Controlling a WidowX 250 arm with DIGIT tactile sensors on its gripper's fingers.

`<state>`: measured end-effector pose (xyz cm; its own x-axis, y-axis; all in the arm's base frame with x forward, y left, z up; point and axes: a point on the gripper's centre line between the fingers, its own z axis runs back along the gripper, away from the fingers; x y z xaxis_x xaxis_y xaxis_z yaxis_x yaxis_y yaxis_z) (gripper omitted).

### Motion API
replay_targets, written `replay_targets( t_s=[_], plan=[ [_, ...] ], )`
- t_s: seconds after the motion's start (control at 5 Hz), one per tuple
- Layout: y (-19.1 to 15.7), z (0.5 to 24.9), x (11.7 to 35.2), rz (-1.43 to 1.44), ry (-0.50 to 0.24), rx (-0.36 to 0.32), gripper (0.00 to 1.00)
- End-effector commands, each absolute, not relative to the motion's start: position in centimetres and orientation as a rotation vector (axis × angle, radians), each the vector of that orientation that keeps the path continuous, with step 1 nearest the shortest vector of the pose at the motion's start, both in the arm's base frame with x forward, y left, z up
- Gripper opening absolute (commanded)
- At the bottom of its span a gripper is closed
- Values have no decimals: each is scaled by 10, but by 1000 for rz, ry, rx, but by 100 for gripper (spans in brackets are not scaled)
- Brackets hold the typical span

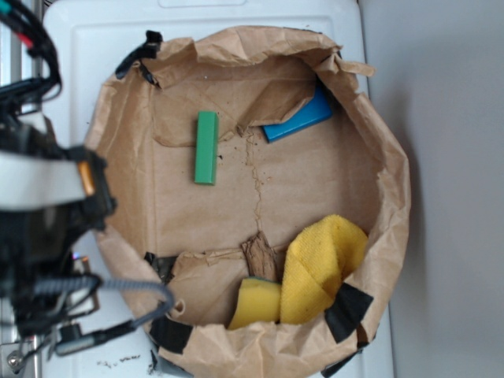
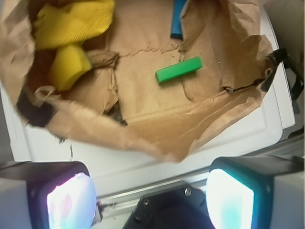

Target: Grab the green block.

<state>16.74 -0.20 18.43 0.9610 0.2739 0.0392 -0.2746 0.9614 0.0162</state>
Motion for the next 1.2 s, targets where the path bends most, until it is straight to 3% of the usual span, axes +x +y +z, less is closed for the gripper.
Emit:
replay_targets(
  t_s=[0.0, 0.6, 1.0],
  plan=[
    [37, 155, 230, 537, -28, -47, 100],
    [37, 155, 230, 537, -28, -47, 100],
    [33, 115, 289, 990, -185, -46, 100]
  ],
)
